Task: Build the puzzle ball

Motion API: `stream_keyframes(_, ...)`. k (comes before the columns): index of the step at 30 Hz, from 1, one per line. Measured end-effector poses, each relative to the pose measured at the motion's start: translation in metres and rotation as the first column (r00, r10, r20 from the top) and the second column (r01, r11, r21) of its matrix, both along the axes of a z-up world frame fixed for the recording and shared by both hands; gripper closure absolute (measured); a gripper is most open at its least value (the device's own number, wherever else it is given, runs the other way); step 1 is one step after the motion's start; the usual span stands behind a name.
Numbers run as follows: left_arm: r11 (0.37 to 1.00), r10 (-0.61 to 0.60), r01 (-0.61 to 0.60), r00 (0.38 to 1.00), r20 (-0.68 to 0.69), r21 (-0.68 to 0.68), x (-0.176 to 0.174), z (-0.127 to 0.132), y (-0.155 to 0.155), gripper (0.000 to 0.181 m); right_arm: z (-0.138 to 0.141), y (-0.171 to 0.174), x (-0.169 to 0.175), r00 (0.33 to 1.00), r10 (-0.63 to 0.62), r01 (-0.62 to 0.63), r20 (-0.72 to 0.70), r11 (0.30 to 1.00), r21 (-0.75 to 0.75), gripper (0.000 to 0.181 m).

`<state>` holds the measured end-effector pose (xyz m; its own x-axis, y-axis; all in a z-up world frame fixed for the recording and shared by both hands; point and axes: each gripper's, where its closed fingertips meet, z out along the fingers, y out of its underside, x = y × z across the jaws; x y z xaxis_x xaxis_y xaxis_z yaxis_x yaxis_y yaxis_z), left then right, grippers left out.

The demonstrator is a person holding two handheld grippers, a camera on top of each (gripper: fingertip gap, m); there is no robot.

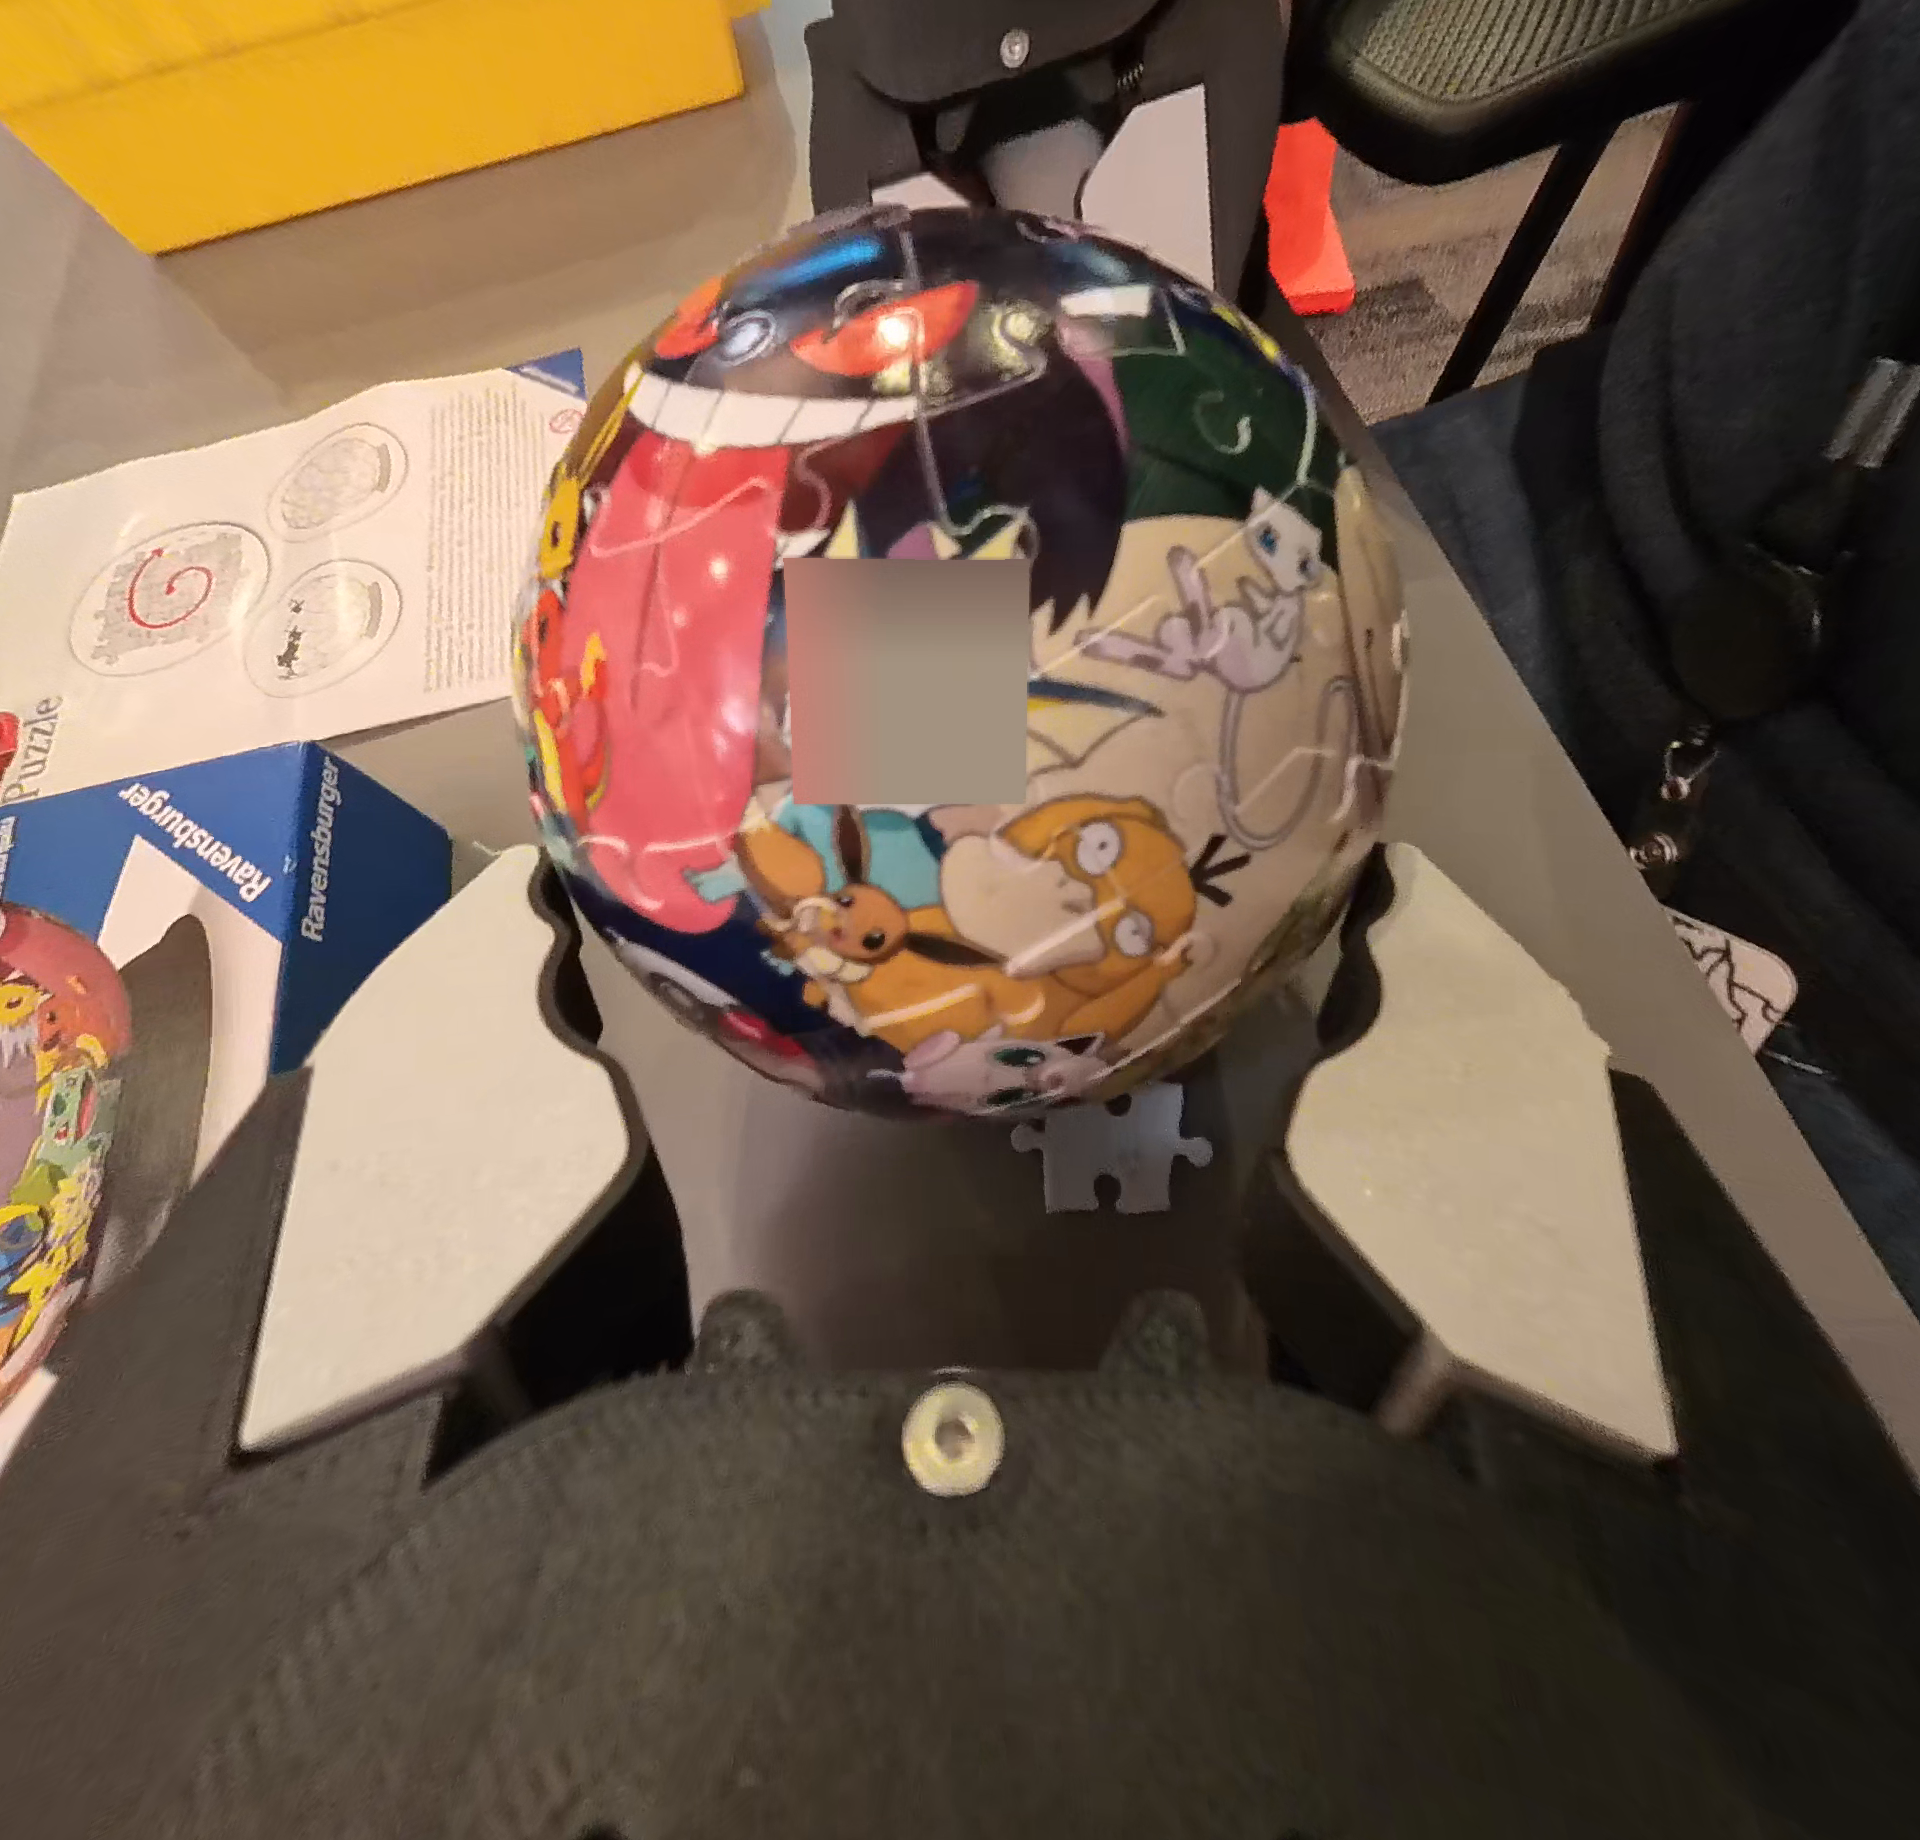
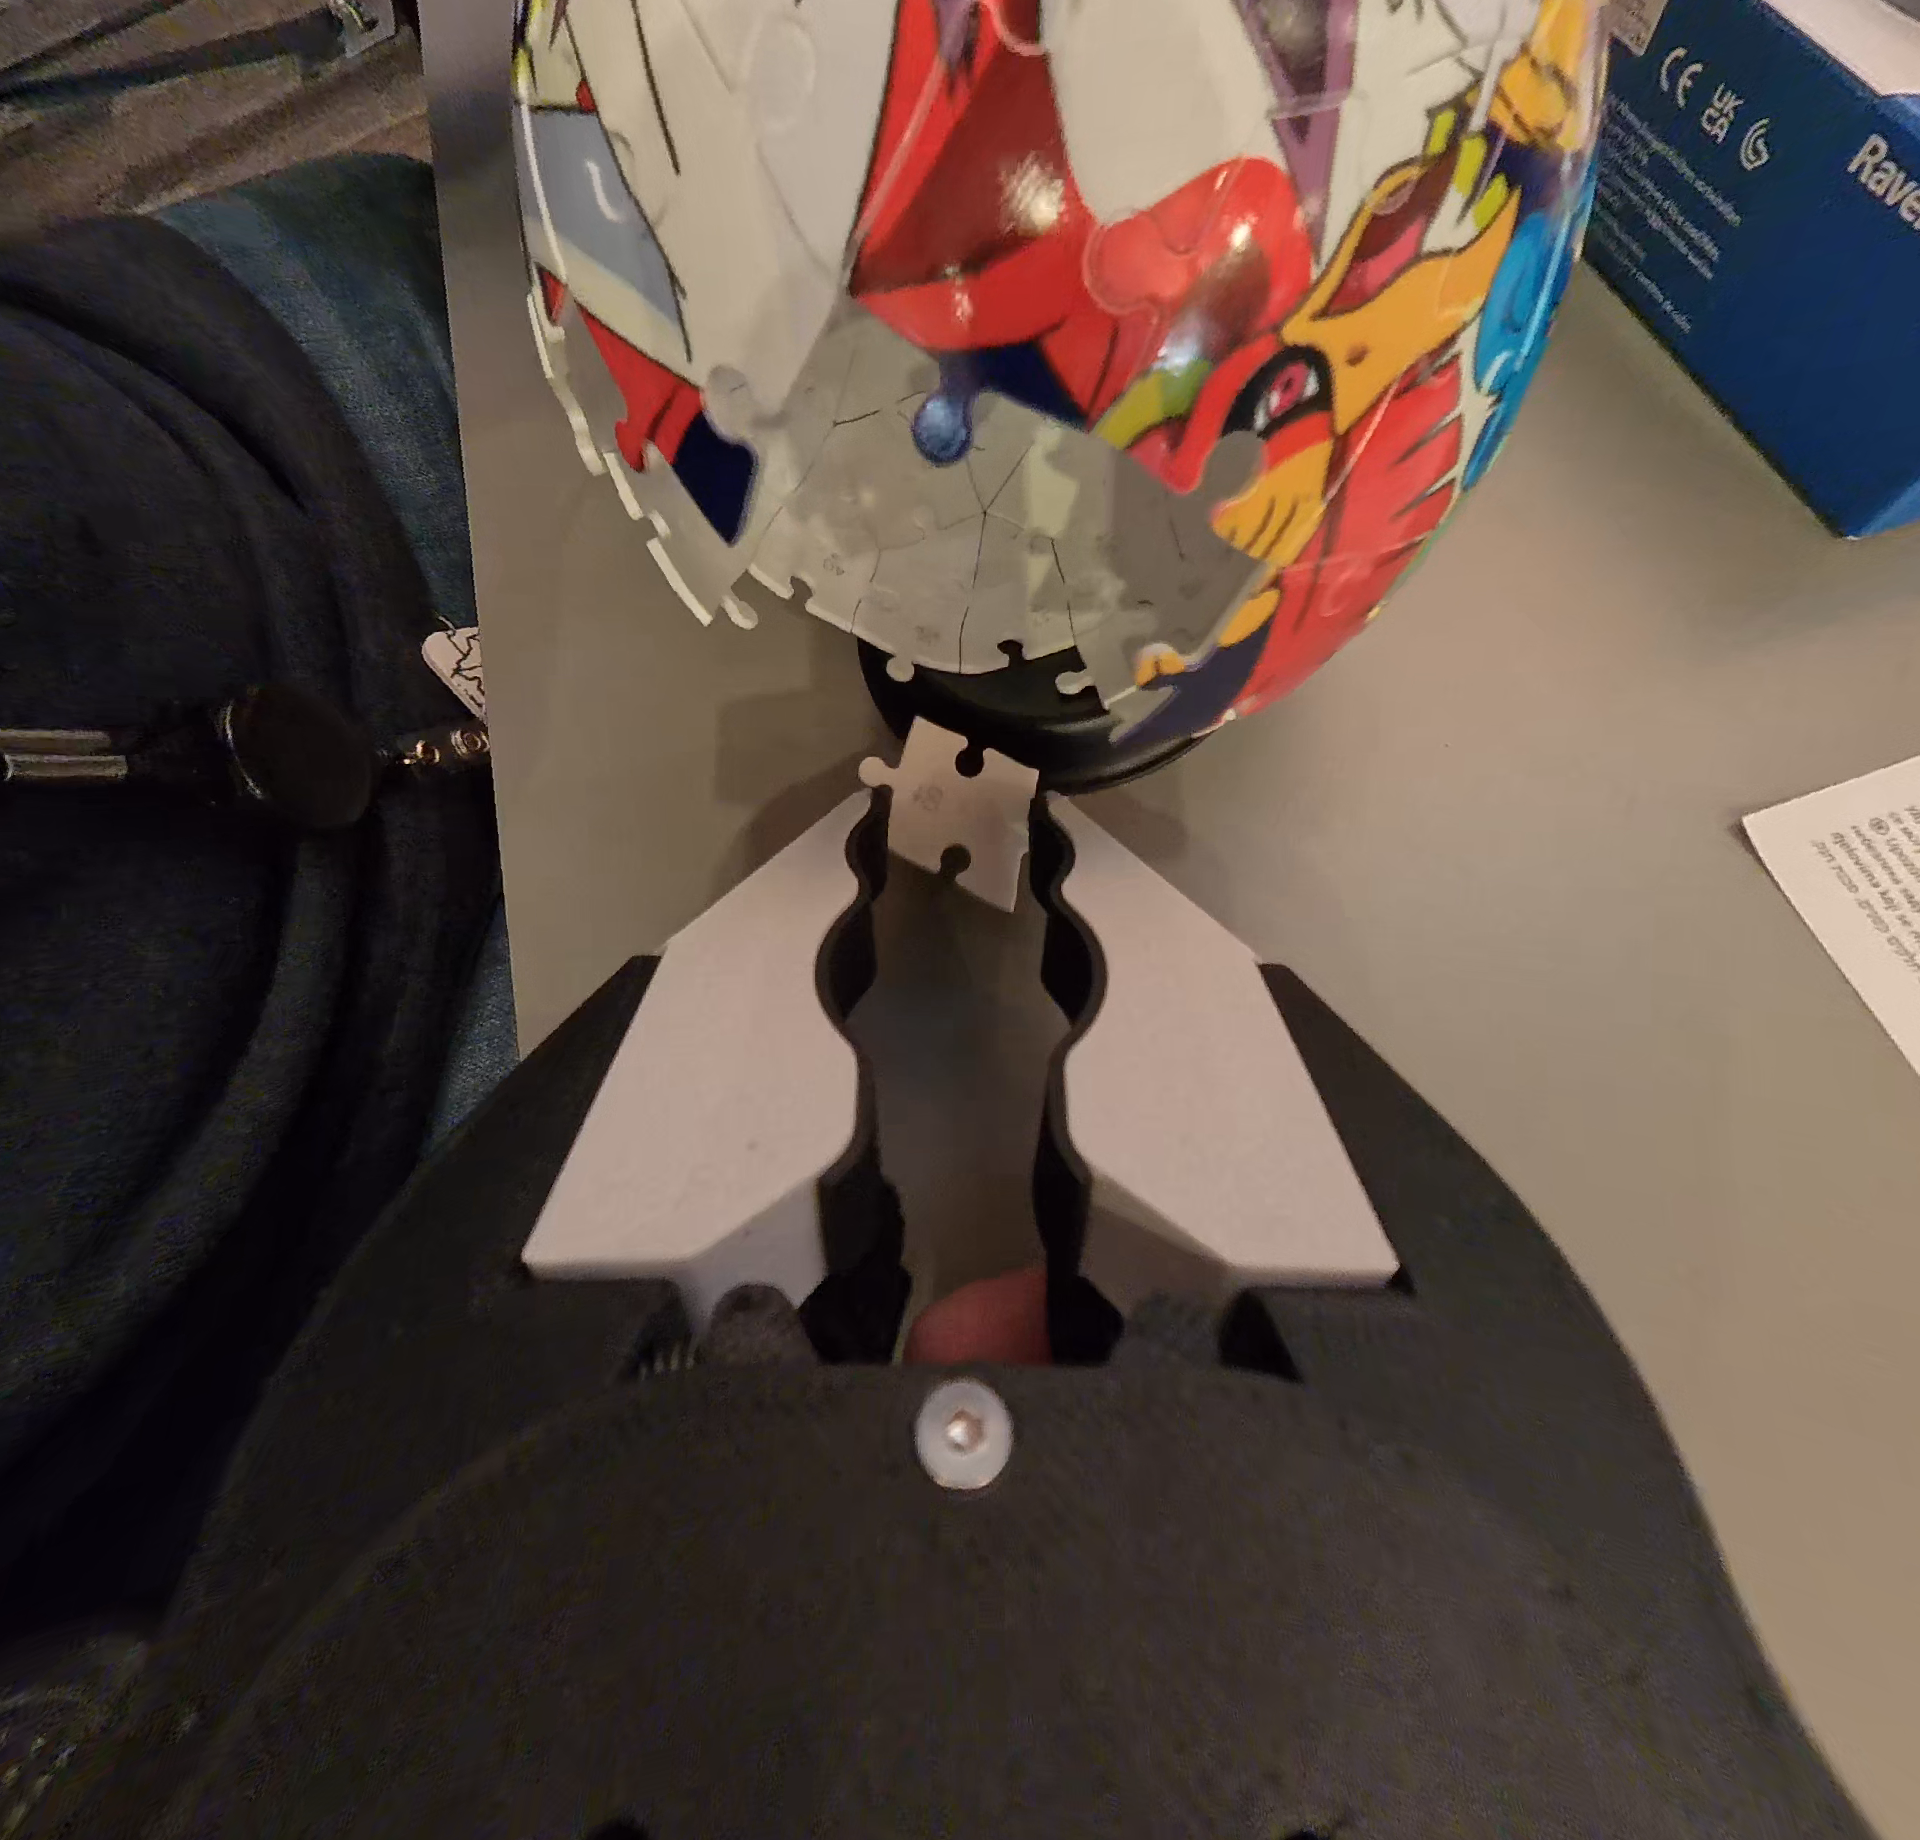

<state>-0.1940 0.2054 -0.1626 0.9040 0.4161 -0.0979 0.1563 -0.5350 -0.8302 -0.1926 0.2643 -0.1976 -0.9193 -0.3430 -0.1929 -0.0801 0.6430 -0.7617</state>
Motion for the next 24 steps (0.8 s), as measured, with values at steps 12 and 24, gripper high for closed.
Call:
stream_keyframes(12,1.000,0.018,-0.018,1.000,-0.006,0.019,-0.001,0.002,0.003,0.047,0.006,-0.006,-0.002,0.998,-0.056,0.057,0.031,0.998,-0.009,0.156)
stream_keyframes(24,0.998,0.051,-0.052,0.999,-0.005,-0.020,-0.002,0.003,0.002,0.048,0.002,-0.022,-0.002,0.997,-0.080,0.080,-0.006,0.997,-0.016,0.156)
